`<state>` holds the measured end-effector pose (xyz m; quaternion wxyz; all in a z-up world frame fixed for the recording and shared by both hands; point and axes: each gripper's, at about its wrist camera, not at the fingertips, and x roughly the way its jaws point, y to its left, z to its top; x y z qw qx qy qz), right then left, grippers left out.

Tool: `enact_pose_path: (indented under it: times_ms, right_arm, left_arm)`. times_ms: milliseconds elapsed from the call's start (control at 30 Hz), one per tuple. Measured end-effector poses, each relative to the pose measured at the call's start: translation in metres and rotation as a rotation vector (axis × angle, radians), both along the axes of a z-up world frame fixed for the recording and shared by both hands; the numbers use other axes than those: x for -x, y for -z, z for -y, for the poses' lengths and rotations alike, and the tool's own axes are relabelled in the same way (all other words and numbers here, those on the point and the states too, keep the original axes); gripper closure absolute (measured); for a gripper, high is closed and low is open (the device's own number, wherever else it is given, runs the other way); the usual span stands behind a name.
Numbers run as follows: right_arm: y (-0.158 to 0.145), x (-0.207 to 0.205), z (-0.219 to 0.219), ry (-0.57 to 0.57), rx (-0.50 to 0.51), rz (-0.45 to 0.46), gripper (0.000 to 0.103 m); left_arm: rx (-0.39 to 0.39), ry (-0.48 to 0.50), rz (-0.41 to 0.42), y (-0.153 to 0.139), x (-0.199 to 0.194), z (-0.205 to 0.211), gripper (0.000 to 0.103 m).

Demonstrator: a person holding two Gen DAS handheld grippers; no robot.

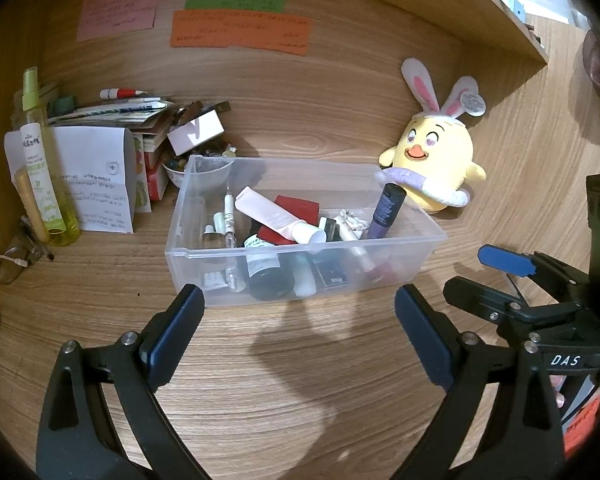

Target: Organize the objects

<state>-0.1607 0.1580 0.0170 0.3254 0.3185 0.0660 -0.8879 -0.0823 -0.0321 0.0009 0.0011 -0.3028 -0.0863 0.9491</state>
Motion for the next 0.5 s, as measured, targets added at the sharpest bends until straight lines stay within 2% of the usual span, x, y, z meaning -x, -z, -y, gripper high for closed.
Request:
enact_pose_path:
  times_ms: [233, 500]
  right_arm:
    - [0.0019, -0.0004, 0.0011, -0.004, -0.001, 0.002, 0.016]
    - [0.0037, -0.0002, 0.0035, -0.005, -0.006, 0.008, 0.016]
  left_arm:
    - [-0.005, 0.014, -0.002, 0.0004, -0.0008, -0.0003, 0.004]
    - [0.026, 0.042, -0.028, -0.0007, -0.0039, -0.0076, 0.004]
